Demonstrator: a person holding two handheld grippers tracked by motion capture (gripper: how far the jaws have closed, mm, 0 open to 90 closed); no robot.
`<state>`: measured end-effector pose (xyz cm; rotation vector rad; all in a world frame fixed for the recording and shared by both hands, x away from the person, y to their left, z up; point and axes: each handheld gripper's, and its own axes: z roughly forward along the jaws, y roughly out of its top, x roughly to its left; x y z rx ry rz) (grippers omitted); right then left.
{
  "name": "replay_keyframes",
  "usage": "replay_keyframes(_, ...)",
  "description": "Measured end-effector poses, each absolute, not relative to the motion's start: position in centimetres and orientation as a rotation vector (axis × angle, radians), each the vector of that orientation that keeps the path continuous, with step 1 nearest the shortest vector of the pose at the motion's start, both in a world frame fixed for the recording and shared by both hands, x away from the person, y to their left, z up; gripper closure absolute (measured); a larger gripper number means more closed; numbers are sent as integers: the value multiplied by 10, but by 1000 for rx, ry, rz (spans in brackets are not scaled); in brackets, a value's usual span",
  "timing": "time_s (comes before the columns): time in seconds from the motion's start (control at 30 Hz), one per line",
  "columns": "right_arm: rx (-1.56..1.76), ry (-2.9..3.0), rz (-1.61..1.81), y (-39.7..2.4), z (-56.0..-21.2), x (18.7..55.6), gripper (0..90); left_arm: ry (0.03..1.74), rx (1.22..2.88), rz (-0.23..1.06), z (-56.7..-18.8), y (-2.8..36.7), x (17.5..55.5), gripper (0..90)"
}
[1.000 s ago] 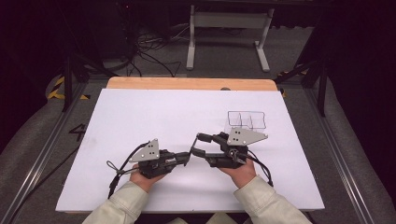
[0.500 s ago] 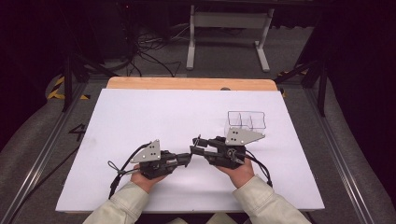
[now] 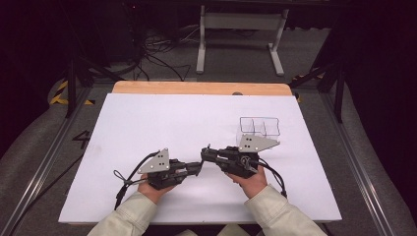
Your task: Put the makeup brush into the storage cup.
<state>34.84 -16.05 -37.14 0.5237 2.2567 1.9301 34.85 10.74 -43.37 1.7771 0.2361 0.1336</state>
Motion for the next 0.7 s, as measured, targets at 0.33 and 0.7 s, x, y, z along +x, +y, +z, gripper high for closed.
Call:
replay_keyframes(0.33, 498, 2234, 1944, -165, -364, 346, 834, 260, 1739, 120, -431, 110, 349, 500)
replay_keyframes(0.7, 470, 2205, 1843, -177, -343, 345, 834, 350, 1755, 122, -429, 118, 353, 330)
